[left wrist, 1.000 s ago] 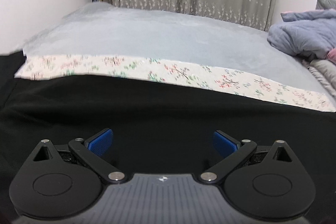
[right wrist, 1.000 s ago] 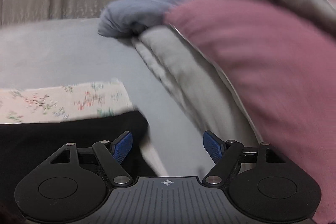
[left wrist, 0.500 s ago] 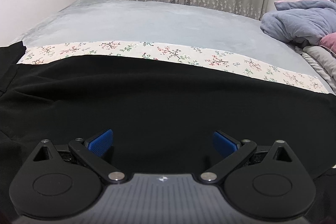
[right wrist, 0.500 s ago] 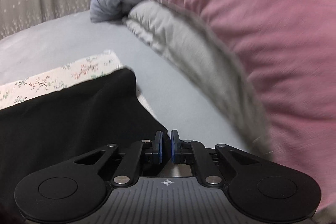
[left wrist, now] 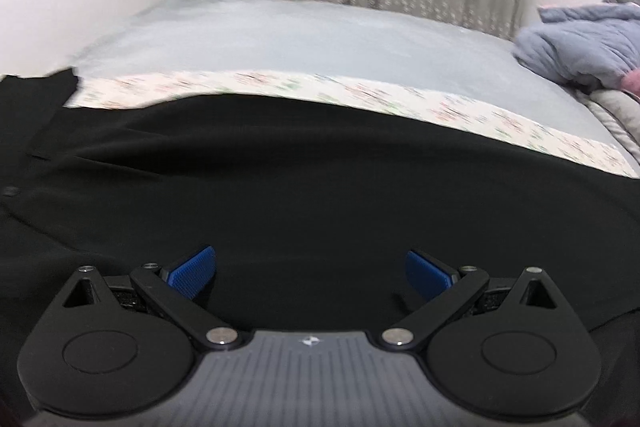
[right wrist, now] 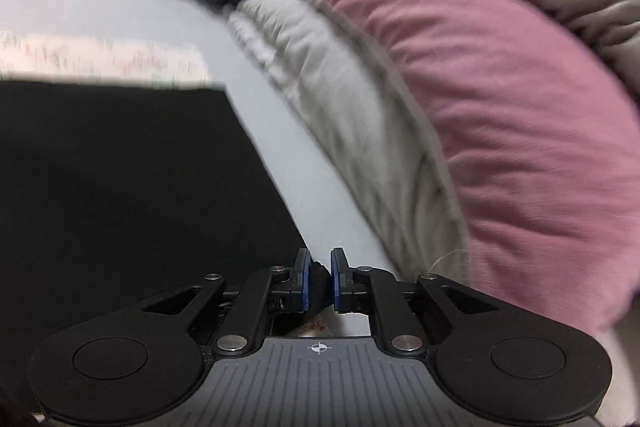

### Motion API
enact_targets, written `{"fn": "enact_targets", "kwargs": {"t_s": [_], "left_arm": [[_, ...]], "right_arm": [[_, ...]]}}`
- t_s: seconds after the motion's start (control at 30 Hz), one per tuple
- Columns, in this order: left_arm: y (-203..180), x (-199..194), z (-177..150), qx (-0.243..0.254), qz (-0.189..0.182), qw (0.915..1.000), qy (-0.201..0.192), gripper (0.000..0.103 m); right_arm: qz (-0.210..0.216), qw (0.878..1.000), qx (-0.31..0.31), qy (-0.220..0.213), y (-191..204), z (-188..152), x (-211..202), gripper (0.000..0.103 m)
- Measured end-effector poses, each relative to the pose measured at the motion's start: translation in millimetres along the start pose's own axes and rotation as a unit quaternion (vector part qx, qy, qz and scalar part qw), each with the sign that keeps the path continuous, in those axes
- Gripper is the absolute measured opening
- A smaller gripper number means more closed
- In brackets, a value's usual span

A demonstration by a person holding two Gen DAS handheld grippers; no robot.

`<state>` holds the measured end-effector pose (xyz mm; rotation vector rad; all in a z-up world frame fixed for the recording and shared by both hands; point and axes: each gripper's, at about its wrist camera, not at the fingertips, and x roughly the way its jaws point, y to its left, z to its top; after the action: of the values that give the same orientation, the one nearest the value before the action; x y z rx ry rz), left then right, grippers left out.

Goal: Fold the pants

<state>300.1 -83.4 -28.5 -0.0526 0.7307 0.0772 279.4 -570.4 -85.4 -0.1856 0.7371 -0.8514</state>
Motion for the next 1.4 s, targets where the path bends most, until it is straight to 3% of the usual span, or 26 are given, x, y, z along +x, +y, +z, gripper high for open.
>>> {"fn": "enact_targets", "kwargs": {"t_s": [0.13,0.27,0.33,0.43,0.53,0.63,0.7,0.83,0.93,1.07,1.1,1.13,1.17,1.23,1.3,1.37,1.4], "left_arm": [[54,-10,8,-0.020,0.036,0.9991,-0.006,0.103],[116,-14,33,-0.041,0.091,0.9946,-0.029,0.103],[150,-5,54,-0.044,0.114,0.9919,-0.034,0.103],[197,18,82,-0.056,0.146,0.9872,-0.033,0.103],[233,40,97,-0.045,0.160,0.9856,-0.031,0.103],[259,65,105,-0.053,0.148,0.9874,-0.013,0.103],[275,81,107,-0.071,0.116,0.9907,-0.002,0.103],[297,112,104,-0.095,0.033,0.9945,0.029,0.103],[291,119,103,-0.079,0.013,0.9967,0.010,0.103],[279,135,105,-0.030,0.023,0.9992,0.013,0.103],[277,138,105,-0.026,0.020,0.9994,0.011,0.100],[277,140,105,-0.028,0.011,0.9995,0.011,0.089],[275,139,104,-0.028,0.001,0.9996,0.009,0.074],[268,140,104,-0.010,-0.003,0.9999,-0.005,0.055],[262,137,102,0.011,0.008,0.9998,-0.015,0.042],[265,134,103,-0.006,0.003,0.9997,-0.023,0.030],[269,132,105,-0.023,-0.001,0.9993,-0.029,0.029]], "right_arm": [[0.022,0.999,0.002,-0.035,13,8,-38,0.017],[0.111,0.993,0.003,-0.038,45,24,-81,0.019],[0.161,0.986,-0.010,-0.046,70,31,-103,0.028],[0.246,0.965,-0.060,-0.070,126,49,-139,0.047],[0.319,0.931,-0.133,-0.121,194,70,-184,0.051],[0.386,0.892,-0.174,-0.156,256,95,-219,0.051],[0.430,0.869,-0.183,-0.162,291,114,-233,0.051],[0.471,0.843,-0.207,-0.158,350,139,-247,0.051],[0.504,0.818,-0.242,-0.138,382,149,-246,0.051],[0.490,0.808,-0.309,-0.105,419,132,-245,0.045],[0.494,0.806,-0.308,-0.107,421,129,-244,0.039],[0.504,0.801,-0.304,-0.105,421,127,-245,0.020],[0.517,0.796,-0.300,-0.099,419,127,-242,0.013],[0.504,0.798,-0.311,-0.114,419,127,-248,0.002],[0.486,0.799,-0.324,-0.142,424,126,-259,0.000],[0.471,0.806,-0.313,-0.174,421,129,-268,0.000],[0.467,0.810,-0.304,-0.184,418,132,-271,0.000]]}}
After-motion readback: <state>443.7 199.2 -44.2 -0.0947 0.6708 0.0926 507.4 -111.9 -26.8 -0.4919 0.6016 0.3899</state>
